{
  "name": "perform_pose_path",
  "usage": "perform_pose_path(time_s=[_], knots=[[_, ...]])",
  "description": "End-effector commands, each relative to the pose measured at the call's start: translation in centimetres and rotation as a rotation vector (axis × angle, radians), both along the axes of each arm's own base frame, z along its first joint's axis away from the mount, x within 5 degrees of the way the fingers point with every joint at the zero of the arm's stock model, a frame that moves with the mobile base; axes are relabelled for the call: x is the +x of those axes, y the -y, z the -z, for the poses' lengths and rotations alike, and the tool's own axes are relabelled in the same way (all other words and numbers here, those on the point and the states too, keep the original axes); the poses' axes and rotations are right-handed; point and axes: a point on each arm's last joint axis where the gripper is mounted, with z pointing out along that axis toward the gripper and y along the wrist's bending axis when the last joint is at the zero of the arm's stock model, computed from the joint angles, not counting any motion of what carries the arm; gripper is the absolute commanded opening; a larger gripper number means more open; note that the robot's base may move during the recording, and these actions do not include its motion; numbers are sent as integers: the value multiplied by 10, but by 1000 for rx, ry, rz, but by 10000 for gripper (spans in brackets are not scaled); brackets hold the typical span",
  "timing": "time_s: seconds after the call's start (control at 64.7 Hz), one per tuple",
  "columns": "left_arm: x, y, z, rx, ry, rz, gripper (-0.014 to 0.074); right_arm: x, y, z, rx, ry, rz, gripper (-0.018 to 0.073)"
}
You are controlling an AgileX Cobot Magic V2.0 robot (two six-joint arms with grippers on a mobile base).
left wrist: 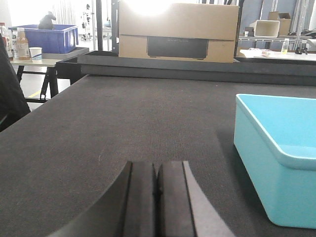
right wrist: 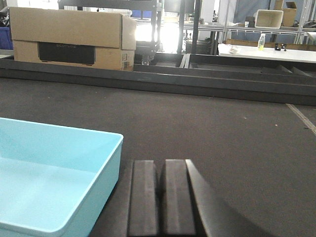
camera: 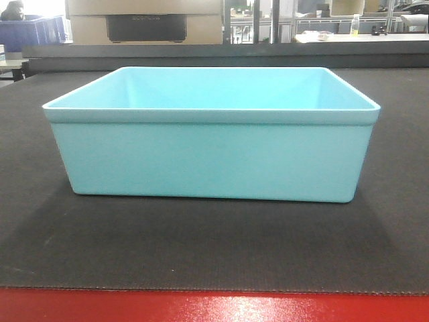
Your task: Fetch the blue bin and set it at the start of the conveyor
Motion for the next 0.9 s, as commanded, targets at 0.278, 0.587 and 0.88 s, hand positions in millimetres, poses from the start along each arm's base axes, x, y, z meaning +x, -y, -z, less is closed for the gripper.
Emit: perform_pose_path(time_s=[0.278, 0.587, 0.88], knots=[[-1, 0, -3, -3, 28, -4, -111, 2, 3, 3, -5, 58, 59, -162], [-1, 0, -3, -3, 28, -4, -111, -4, 10, 74, 18, 77, 172, -162], [-1, 0, -3, -3, 28, -4, -111, -5, 10, 117, 29, 45, 176, -162]])
